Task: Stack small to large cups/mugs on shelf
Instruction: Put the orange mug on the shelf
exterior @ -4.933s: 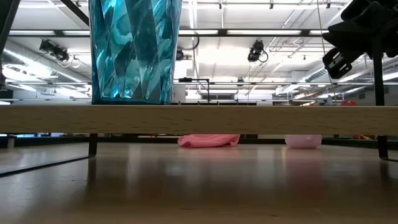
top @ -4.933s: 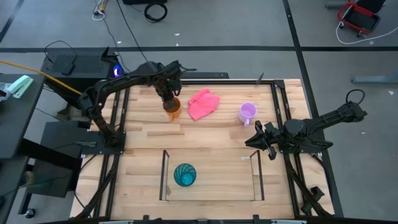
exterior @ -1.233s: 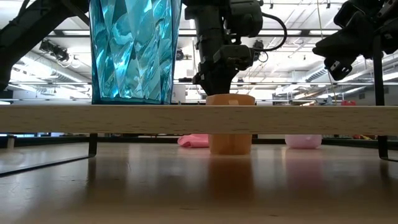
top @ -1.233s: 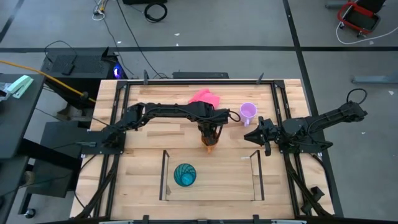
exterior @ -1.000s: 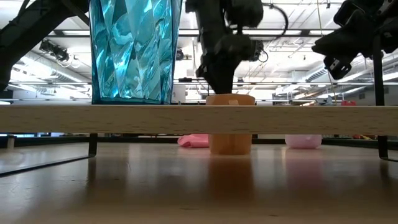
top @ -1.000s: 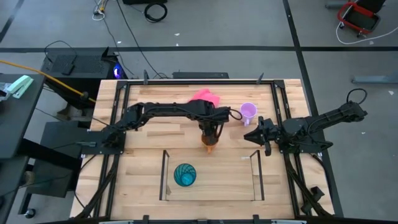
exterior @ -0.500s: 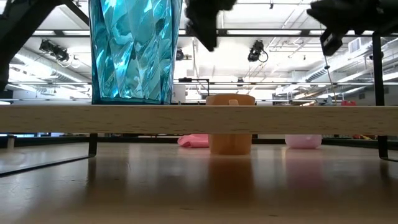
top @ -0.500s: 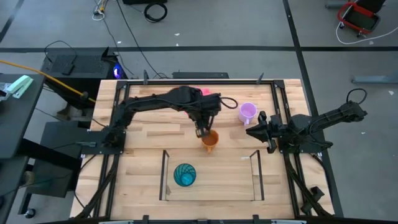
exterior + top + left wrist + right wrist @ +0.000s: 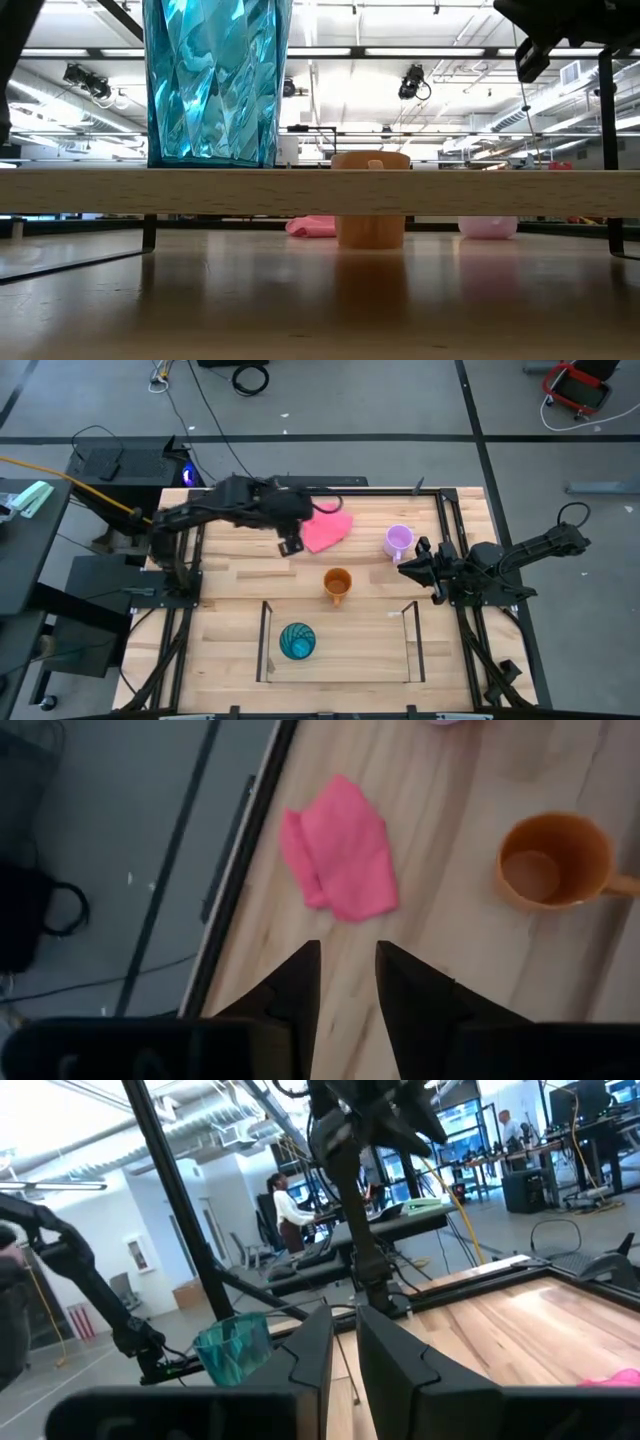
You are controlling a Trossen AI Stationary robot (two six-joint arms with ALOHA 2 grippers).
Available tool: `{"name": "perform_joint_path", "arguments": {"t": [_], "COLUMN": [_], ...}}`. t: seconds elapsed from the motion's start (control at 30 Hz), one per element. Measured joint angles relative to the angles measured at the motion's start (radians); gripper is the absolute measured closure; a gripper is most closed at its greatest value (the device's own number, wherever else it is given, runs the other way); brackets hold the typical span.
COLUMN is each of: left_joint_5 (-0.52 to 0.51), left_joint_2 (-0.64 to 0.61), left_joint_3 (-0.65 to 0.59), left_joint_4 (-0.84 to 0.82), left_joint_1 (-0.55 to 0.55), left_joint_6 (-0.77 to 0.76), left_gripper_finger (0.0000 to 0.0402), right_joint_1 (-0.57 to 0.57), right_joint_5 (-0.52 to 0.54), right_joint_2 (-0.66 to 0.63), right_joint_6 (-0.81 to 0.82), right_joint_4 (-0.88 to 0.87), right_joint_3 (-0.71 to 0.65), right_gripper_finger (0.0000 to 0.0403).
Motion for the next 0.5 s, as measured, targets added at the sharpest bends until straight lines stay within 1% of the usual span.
{"name": "perform_joint_path", "arguments": {"t": [0.13, 0.27, 0.4, 0.5], "left_joint_5": [-0.061, -0.140, -0.173, -0.187], "left_joint_2": [-0.094, -0.233, -0.410, -0.567], "left_joint_3": [-0.053, -0.176, -0.383, -0.571], "left_joint_4": [-0.002, -0.002, 0.028, 0.127], "left_joint_1": [0.001, 0.017, 0.049, 0.066], "left_joint_6": [0.008, -0.005, -0.094, -0.166], "left_gripper_finger": [0.0295, 0.0296, 0.0296, 0.0295], "right_joint_1": [0.000, 0.000, 0.000, 0.000], "right_joint_5": [0.000, 0.000, 0.000, 0.000], "right_joint_2": [0.000, 0.000, 0.000, 0.000], "right_joint_6": [0.000, 0.000, 0.000, 0.000], "right_joint_4": [-0.006, -0.007, -0.011, -0.013], "right_joint_3": [0.000, 0.000, 0.000, 0.000], "right_gripper_finger": [0.0345, 0.0345, 0.0345, 0.0345]}}
